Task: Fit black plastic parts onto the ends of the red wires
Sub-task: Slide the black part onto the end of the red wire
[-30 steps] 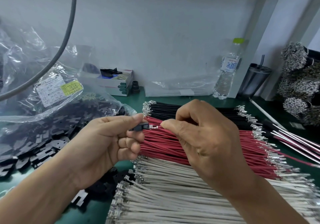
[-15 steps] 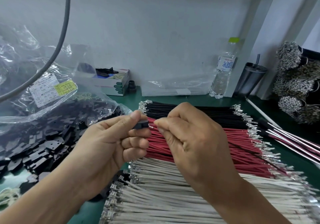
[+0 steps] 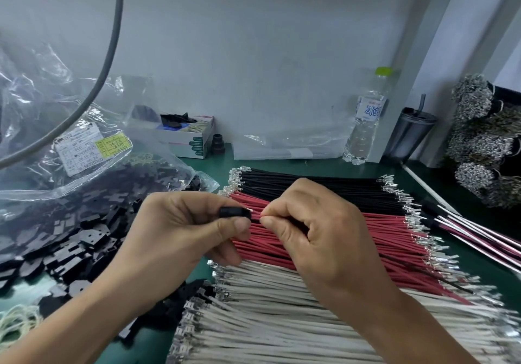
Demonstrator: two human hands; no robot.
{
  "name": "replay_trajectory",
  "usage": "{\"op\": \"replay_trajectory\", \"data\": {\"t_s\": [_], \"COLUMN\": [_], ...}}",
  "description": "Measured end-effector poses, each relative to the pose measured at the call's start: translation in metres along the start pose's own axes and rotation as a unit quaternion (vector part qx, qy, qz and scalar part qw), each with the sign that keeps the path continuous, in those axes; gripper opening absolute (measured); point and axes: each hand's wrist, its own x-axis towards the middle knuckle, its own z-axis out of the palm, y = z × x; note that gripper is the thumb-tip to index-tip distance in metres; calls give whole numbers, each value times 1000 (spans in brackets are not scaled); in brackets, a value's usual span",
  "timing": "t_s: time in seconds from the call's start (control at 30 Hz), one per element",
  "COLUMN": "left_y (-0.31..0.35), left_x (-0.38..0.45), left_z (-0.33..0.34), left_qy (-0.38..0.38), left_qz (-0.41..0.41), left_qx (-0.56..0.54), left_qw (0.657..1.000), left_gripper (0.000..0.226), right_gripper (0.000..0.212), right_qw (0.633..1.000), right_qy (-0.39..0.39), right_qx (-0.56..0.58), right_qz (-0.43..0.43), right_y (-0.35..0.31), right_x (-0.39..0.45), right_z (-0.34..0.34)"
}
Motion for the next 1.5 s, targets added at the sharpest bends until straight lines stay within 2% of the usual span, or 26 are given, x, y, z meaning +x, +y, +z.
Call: {"op": "replay_trajectory", "data": {"t_s": [0.07, 0.2, 0.27, 0.37, 0.43, 0.63, 0.73, 0.83, 0.9, 1.0, 1.13, 1.4, 1.5], "left_y": [-1, -5, -8, -10, -9, -10, -10, -10, -9, -7, -7, -9, -10], "left_x": [2, 3, 6, 7, 6, 7, 8, 9, 9, 8, 9, 8, 8], "left_z": [-1, -2, -4, -5, -4, -5, -7, -7, -8, -9, -9, -6, -8], "left_qy": [-9, 1, 25, 40, 37, 48, 45, 39, 36, 19, 8, 0, -1], "left_qz": [5, 10, 15, 18, 21, 27, 24, 18, 14, 12, 14, 15, 13], "left_qx": [11, 25, 26, 17, 16, -1, -8, -19, -28, -31, -30, -33, -32], "left_qw": [1000, 1000, 999, 999, 999, 998, 999, 999, 999, 999, 999, 999, 999], "left_gripper": [20, 17, 14, 13, 14, 14, 17, 20, 25, 23, 25, 22, 22], "right_gripper": [11, 9, 18, 34, 30, 21, 15, 9, 6, 11, 14, 8, 12], "right_qw": [1000, 988, 986, 961, 956, 962, 966, 972, 984, 993, 994, 997, 999], "right_qy": [-16, -23, -94, -260, -284, -260, -231, -148, -89, -40, 15, 23, 29], "right_qx": [-20, -152, -138, -88, -45, -50, 33, 107, 86, 36, 47, 40, -34], "right_qz": [9, -15, -11, 29, 59, 71, 114, 147, 128, 107, 101, 58, 1], "right_y": [0, -14, -29, -46, -47, -46, -42, -34, -26, -18, -9, -6, -9], "right_x": [3, 4, -3, -20, -28, -26, -14, 0, 4, 2, -6, -11, -9], "right_z": [-8, -26, -28, -17, -13, -13, -24, -36, -36, -27, -16, -15, -20]}}
